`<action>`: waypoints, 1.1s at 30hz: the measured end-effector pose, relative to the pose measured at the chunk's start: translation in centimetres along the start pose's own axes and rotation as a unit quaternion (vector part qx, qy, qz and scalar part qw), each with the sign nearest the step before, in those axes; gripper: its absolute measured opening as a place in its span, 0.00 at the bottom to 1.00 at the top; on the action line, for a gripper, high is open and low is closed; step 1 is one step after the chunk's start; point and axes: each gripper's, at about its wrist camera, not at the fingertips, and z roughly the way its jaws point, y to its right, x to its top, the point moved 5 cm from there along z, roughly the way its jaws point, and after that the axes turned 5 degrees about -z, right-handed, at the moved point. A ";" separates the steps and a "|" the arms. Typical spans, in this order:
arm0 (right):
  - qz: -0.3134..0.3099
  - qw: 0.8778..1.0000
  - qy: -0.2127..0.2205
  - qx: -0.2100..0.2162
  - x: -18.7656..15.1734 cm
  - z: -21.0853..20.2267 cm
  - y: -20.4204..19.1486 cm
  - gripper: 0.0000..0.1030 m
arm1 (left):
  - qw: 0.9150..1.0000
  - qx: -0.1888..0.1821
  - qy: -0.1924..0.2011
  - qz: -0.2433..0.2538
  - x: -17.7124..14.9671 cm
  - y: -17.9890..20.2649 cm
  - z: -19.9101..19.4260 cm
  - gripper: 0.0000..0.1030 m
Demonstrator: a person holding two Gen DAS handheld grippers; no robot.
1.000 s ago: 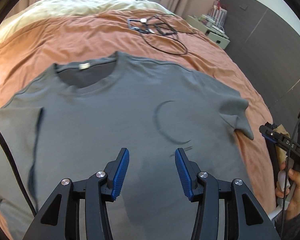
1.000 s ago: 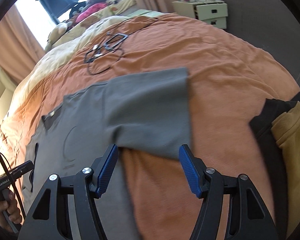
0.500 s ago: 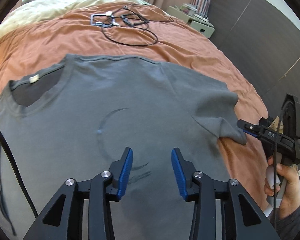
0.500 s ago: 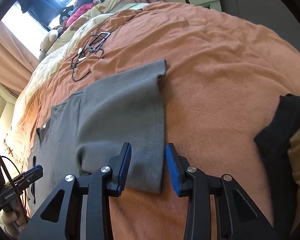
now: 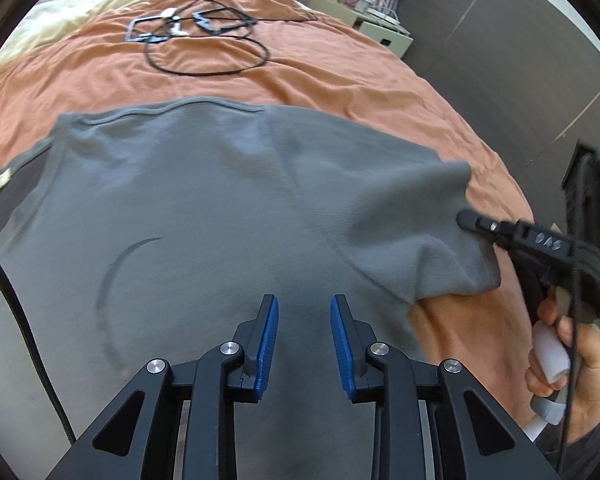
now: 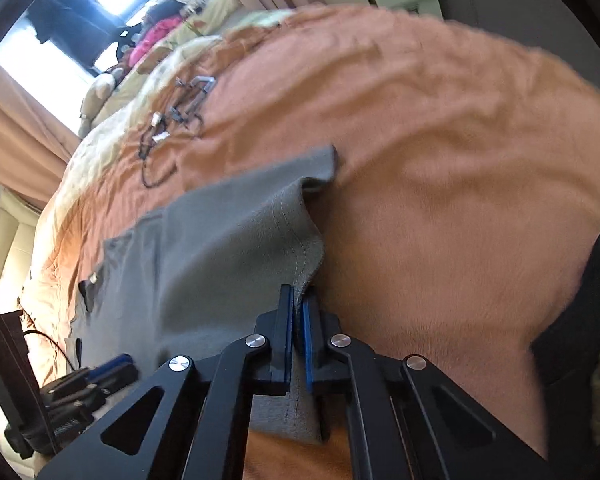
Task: Fold small clothes
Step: 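Lift the grasped side and fold it over the shirt body with the right tool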
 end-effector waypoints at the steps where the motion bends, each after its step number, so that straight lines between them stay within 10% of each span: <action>1: -0.007 1.000 0.003 0.003 0.2 -0.4 -0.5 0.01 | 1.000 -0.003 0.000 0.003 0.0 0.5 0.2 0.28; 21: -0.107 0.993 0.018 0.048 0.2 -5.4 -10.1 0.00 | 1.000 -0.011 -0.013 -0.003 0.3 3.0 3.9 0.22; 33: -0.117 0.992 0.004 0.056 -1.3 -4.8 -12.9 0.00 | 1.000 -0.010 -0.010 -0.027 -0.8 -1.3 -0.7 0.22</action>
